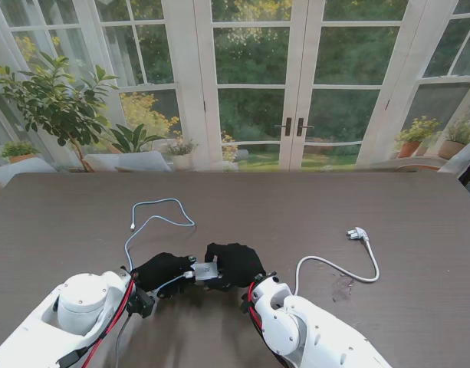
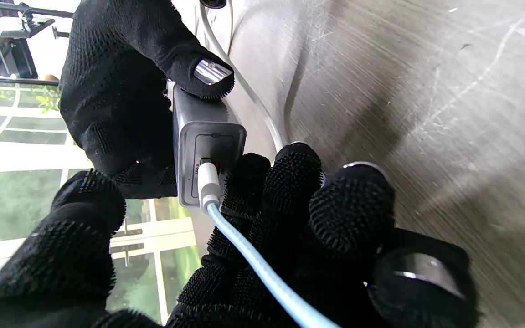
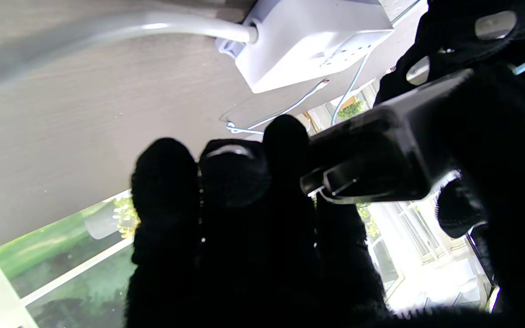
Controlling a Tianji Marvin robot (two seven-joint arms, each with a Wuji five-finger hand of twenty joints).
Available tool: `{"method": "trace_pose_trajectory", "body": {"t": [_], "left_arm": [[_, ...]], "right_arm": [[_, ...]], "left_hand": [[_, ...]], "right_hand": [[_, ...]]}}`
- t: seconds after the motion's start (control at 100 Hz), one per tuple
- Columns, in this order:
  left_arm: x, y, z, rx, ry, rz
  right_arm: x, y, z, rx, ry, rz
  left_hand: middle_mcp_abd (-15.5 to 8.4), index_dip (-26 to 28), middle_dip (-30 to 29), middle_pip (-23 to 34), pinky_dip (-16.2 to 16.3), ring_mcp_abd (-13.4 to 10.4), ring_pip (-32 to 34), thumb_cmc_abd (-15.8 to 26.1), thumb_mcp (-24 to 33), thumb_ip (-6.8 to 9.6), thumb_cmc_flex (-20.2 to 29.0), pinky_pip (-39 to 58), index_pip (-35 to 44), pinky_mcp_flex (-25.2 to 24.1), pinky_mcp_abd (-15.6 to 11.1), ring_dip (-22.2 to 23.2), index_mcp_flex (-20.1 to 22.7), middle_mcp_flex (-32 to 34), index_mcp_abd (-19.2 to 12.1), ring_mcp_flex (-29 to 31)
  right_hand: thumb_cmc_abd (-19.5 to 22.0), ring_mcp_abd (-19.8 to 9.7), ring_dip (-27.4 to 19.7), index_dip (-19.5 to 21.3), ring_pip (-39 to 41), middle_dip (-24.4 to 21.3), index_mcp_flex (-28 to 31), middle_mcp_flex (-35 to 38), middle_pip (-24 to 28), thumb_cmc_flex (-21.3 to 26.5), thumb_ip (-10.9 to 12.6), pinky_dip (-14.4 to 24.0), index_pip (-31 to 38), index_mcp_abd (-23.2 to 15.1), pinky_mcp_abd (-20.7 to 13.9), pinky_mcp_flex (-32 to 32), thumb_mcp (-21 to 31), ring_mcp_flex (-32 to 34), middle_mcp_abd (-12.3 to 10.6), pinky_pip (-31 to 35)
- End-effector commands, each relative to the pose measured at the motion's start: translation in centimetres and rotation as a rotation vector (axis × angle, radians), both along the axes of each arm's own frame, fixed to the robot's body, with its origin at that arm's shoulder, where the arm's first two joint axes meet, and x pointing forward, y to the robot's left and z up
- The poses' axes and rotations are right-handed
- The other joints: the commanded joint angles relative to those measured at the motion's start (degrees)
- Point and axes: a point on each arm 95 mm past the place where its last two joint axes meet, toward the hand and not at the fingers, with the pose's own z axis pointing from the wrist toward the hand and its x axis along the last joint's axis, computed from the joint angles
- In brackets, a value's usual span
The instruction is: Set up the charging station
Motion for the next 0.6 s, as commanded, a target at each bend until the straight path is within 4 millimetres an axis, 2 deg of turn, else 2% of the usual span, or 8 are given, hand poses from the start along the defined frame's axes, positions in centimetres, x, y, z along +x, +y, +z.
{"method": "trace_pose_trajectory", "body": {"t": [0.0, 0.25, 0.28, 0.37, 0.54, 0.59], "left_arm": [[-0.2, 0.1, 0.2, 0.006, 0.009, -0.021], [-0.1, 0.9, 0.5, 0.046, 0.008, -0.015], [-0.1, 1.1, 0.5, 0.051, 0.006, -0.014], [-0.1, 1.5, 0.8, 0.059, -0.001, -0.007], [-0.1, 2.3, 1.4, 0.081, -0.027, -0.008], [-0.1, 2.4, 1.5, 0.081, -0.027, -0.017]], "right_arm": [[-0.3, 0.7, 0.2, 0.012, 0.005, 0.018], [-0.3, 0.5, 0.2, 0.016, 0.012, 0.017], [-0.3, 0.5, 0.2, 0.017, 0.013, 0.016], [-0.3, 0.5, 0.2, 0.018, 0.014, 0.016], [-0.3, 0.4, 0.2, 0.017, 0.016, 0.016], [-0.3, 0.4, 0.2, 0.016, 0.016, 0.016]], "left_hand": [[0.7, -0.6, 0.8, -0.1, -0.8, 1.8, -1.2, 1.5, -2.2, 1.54, -2.0, 2.3, -1.1, 0.7, 1.6, -0.3, -0.7, -0.7, -0.6, 0.9], [0.9, -0.7, 1.0, -0.1, -1.3, 1.7, -1.8, 2.2, -4.3, 1.76, -1.3, 2.6, -1.7, 0.7, 1.5, 0.4, 0.4, -0.9, -1.0, 1.0], [0.9, -0.3, 1.0, -0.1, -1.9, 1.5, -2.1, 2.8, -7.5, 2.31, 0.3, 2.9, -1.9, 0.7, 1.2, 1.4, 0.6, -1.0, -1.2, 1.1], [0.8, -0.1, 1.0, -0.2, -2.0, 1.3, -2.1, 3.0, -8.0, 2.48, 0.9, 3.2, -1.6, 0.8, 0.8, 1.6, 1.3, -1.2, -1.6, 1.1], [-0.3, 1.1, 2.9, 1.4, -2.4, -0.9, -3.7, 2.8, -9.4, 2.71, 2.1, 3.8, 0.7, 0.9, -1.0, 2.1, 3.4, -3.1, -3.5, 0.9], [-0.5, 1.8, 4.1, 1.6, -3.1, -1.3, -5.6, 3.2, -11.3, 3.06, 3.3, 3.7, 1.6, 0.8, -1.0, 4.2, 4.2, -3.7, -4.1, 1.0]], "right_hand": [[7.8, -1.3, -37.1, 5.1, 1.6, 0.7, 9.4, 2.7, 0.7, 8.2, 4.9, 0.9, 11.1, -13.6, -2.2, 0.6, 10.7, 2.1, -3.0, 0.9], [7.7, -1.2, -37.0, 5.2, 1.8, 1.0, 9.5, 2.8, 0.6, 8.3, 4.9, 0.9, 11.0, -13.4, -2.3, 0.8, 10.9, 2.0, -2.9, 0.9], [7.7, -1.2, -37.0, 5.2, 1.9, 1.0, 9.5, 2.9, 0.5, 8.3, 4.9, 1.0, 11.0, -13.4, -2.3, 0.8, 10.9, 2.1, -2.9, 0.9], [7.8, -1.2, -37.0, 5.2, 1.9, 1.0, 9.5, 2.8, 0.5, 8.2, 4.9, 1.0, 11.0, -13.4, -2.3, 0.8, 10.9, 2.0, -2.9, 0.9], [7.9, -1.1, -37.0, 5.3, 1.9, 1.2, 9.5, 2.8, 0.4, 8.2, 4.9, 1.0, 11.0, -13.4, -2.3, 0.8, 10.8, 2.0, -2.9, 0.9], [7.8, -1.1, -37.0, 5.3, 1.9, 1.2, 9.5, 2.8, 0.4, 8.2, 4.9, 1.0, 11.0, -13.4, -2.3, 0.8, 10.8, 2.0, -2.9, 0.8]]}}
